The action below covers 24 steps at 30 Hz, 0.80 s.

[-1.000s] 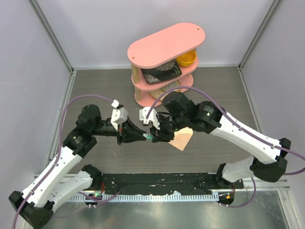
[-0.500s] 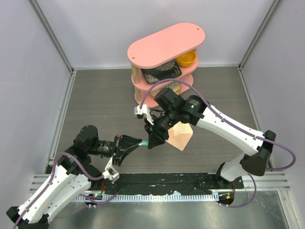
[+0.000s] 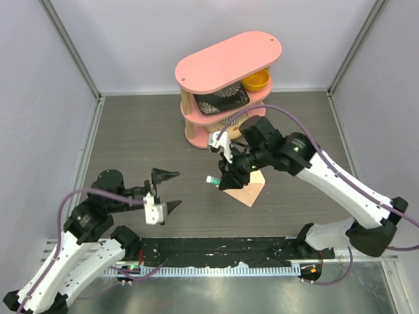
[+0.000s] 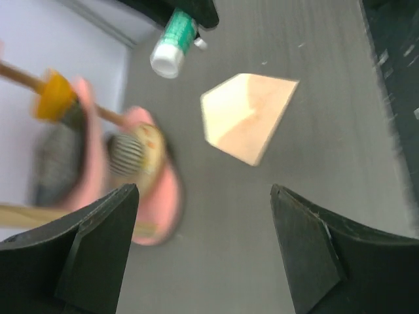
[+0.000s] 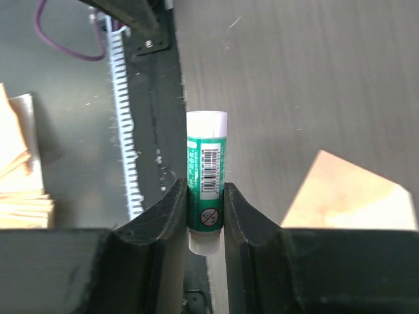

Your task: Place the letter into the envelope and seal it

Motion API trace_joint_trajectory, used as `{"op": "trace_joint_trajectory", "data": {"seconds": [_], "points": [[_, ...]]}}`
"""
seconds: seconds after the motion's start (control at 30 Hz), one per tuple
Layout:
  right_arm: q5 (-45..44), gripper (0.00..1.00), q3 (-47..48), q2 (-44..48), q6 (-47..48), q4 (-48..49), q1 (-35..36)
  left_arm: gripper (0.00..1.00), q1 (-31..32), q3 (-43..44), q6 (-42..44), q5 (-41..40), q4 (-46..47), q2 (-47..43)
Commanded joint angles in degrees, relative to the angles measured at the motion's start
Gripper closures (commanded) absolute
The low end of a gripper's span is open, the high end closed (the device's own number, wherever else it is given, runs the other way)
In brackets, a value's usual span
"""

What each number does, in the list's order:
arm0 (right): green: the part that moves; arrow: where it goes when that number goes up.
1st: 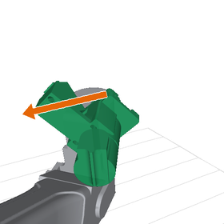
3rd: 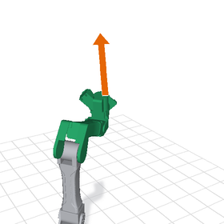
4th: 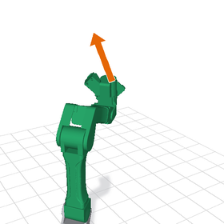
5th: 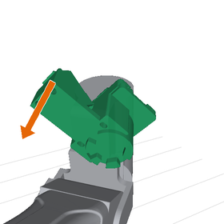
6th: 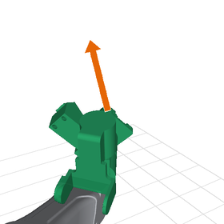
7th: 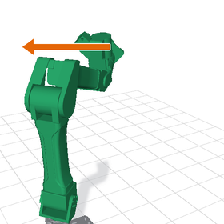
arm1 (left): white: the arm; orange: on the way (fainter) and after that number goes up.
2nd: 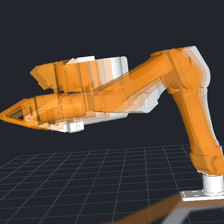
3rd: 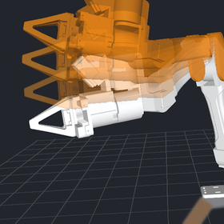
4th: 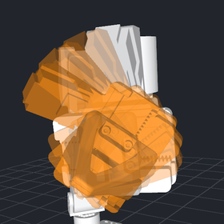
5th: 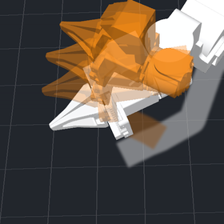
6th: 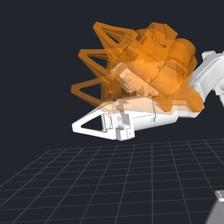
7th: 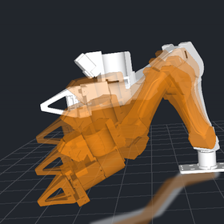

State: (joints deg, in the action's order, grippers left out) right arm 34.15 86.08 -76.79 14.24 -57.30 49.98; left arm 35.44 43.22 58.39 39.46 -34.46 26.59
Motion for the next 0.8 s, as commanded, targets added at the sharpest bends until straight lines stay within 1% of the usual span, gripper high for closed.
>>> {"op": "trace_joint_trajectory", "data": {"seconds": [0.0, 0.03, 0.1, 0.13, 0.17, 0.2, 0.23, 0.27, 0.33, 0.37, 0.4, 0.43, 0.47, 0.5, 0.57, 0.6, 0.77], "points": [[-12.9, 0.99, -0.5, 6.3, 5.4, 6.6, 0.6, 0.16, -0.4, 4.7, -53.0, -6.4, -0.2, 6.7], [-14.2, 0.99, -0.6, 6.7, 8.2, 6.9, 1.2, 0.17, -0.7, 5.5, -57.8, -6.1, 0.4, 10.1], [-17.6, 0.99, -0.7, 7.5, 11.1, 7.1, 2.2, 0.19, -1.3, 8.3, -68.0, -3.1, 1.4, 13.4], [-19.3, 0.99, -0.6, 7.6, 13.8, 7.2, 3.2, 0.19, -2.1, 9.0, -76.7, 2.1, 4.0, 16.0], [-21.0, 0.99, -0.7, 7.9, 15.5, 7.3, 5.5, 0.20, -2.4, 9.9, -82.1, 4.5, 6.1, 17.3], [-24.4, 0.99, -1.4, 8.0, 16.9, 7.6, 7.0, 0.20, -2.5, 9.9, -86.6, 6.6, 8.9, 18.2], [-26.4, 0.99, -1.7, 8.2, 18.0, 8.1, 8.4, 0.20, -2.6, 9.7, -95.8, 8.2, 15.1, 19.2], [-28.0, 0.99, -2.2, 8.3, 20.5, 8.6, 10.8, 0.20, -2.7, 8.8, -99.3, 10.3, 18.3, 19.4], [-31.6, 0.99, -3.2, 8.7, 22.4, 9.7, 12.2, 0.20, -2.8, 8.3, -105.8, 11.1, 23.7, 19.9], [-32.9, 0.99, -3.1, 8.6, 23.8, 9.8, 13.9, 0.20, -2.7, 8.5, -107.0, 10.1, 24.0, 20.9], [-33.9, 0.99, -2.9, 7.9, 24.5, 9.4, 14.6, 0.21, -2.8, 8.5, -108.5, 9.5, 24.1, 21.6], [-36.8, 0.99, -2.6, 7.6, 25.1, 9.0, 15.6, 0.22, -3.0, 8.6, -109.8, 9.1, 24.3, 22.1], [-37.9, 0.99, -2.4, 7.4, 26.2, 8.9, 16.5, 0.23, -3.1, 8.5, -112.5, 9.0, 24.7, 23.1], [-39.0, 0.99, -2.3, 7.2, 26.6, 9.0, 18.0, 0.25, -3.1, 8.4, -113.5, 8.4, 24.8, 23.5], [-40.9, 0.99, -2.1, 6.8, 27.1, 9.1, 18.9, 0.27, -3.2, 7.9, -115.3, 8.6, 26.2, 24.3], [-41.4, 0.99, -1.7, 6.7, 27.2, 9.1, 19.6, 0.30, -3.1, 7.9, -115.4, 9.0, 26.3, 24.8], [-43.1, 0.99, -1.5, 6.0, 27.3, 10.1, 20.5, 0.34, -3.3, 5.8, -118.0, 9.8, 26.3, 25.4]]}}
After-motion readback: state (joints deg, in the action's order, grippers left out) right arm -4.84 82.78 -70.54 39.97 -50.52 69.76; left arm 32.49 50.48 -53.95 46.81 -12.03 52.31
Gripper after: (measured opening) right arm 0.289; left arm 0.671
